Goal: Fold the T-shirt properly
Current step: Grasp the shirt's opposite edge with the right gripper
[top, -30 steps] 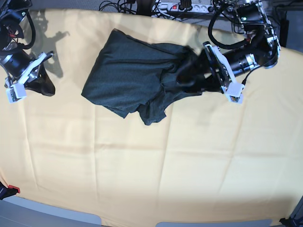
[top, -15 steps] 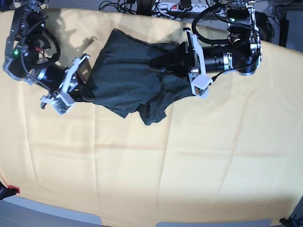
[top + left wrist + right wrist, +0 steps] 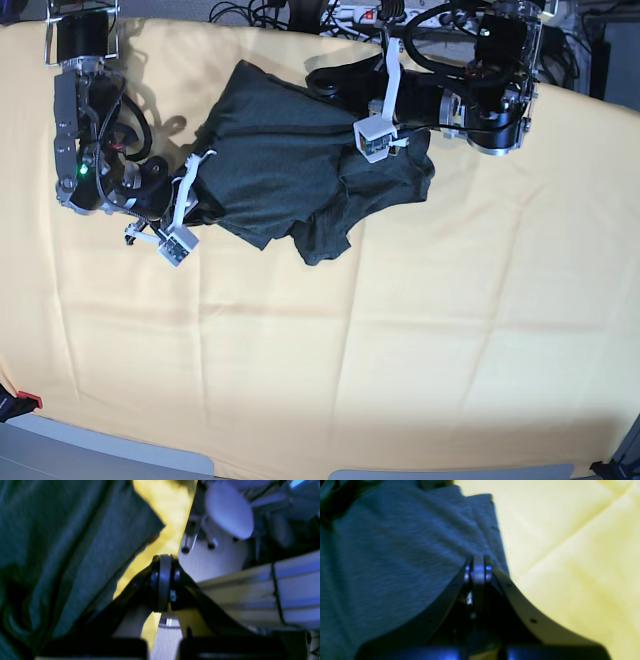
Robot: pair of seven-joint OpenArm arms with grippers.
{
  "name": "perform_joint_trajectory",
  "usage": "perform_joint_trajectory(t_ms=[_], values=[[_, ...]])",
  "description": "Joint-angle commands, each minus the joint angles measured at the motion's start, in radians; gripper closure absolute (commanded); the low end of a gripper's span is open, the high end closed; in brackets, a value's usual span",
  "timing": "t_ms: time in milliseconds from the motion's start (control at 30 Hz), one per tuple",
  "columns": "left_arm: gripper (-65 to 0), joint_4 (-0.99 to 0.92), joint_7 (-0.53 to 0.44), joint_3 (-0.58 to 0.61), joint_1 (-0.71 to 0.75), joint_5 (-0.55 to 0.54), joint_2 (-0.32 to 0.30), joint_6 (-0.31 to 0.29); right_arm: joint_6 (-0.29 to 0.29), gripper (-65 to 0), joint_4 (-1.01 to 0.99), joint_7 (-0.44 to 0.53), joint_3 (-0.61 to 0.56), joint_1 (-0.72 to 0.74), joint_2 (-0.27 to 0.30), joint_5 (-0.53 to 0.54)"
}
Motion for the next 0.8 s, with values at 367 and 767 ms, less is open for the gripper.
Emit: perform_joint_trajectory(t_ms=[367, 767], values=[[0.0, 0.023, -0.014, 0.000, -0.034, -0.026, -0.053, -0.008, 0.005, 0.0, -0.002, -0.015, -0.019, -0.069, 0.215, 0.068], [0.0, 0.034, -0.014, 0.000, -0.067, -0.017, -0.055, -0.008, 0.005, 0.0, 0.024, 0.019, -0.017, 0.040, 0.213, 0.060]])
